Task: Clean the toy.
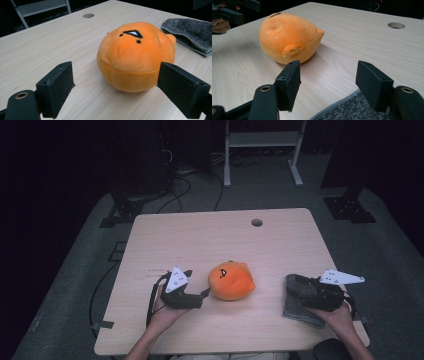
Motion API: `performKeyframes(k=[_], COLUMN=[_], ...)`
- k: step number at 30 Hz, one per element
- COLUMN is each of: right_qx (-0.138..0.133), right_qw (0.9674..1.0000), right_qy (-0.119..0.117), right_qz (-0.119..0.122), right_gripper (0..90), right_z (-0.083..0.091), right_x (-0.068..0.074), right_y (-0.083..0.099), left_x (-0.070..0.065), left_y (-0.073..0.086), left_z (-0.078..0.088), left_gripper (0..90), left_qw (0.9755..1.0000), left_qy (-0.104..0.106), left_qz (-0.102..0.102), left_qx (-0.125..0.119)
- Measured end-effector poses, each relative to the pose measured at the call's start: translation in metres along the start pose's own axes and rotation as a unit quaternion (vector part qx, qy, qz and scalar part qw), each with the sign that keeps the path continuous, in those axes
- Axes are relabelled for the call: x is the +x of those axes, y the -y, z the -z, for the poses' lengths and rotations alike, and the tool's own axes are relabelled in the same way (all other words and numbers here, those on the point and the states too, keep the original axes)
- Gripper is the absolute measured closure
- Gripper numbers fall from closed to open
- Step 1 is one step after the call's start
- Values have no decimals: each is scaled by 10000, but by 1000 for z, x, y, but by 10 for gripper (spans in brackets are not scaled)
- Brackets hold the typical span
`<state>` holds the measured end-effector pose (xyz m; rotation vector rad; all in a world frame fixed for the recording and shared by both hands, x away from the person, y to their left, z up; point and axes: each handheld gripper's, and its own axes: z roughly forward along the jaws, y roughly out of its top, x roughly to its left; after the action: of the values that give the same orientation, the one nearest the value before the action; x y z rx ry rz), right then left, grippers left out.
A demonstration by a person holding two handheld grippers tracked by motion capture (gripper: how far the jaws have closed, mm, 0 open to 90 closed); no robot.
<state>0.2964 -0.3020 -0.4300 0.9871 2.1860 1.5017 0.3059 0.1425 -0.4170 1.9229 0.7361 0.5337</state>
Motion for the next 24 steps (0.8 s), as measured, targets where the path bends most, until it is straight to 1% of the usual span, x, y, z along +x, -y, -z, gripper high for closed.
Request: performKeyframes(k=[5,9,12,24], right_qx=[9,19,20,68], right_qw=[10000,10000,10000,10000], right_qy=[11,18,22,22], right_qz=[2,-5,-1,-3], right_gripper=[348,346,344,340], right_z=[0,-1,0,-2], right_x=[0,0,0,0], right_y=[0,0,0,1], left_x=[2,5,8,13], left_y=[3,6,11,20], left_z=[6,11,17,29], left_gripper=[129,128,127,122], left_qw=[10000,9999,9998,9995], left_qy=[-60,-110,-173,-262], left_qz=[40,29,94,173], left_qx=[-21,7,12,3])
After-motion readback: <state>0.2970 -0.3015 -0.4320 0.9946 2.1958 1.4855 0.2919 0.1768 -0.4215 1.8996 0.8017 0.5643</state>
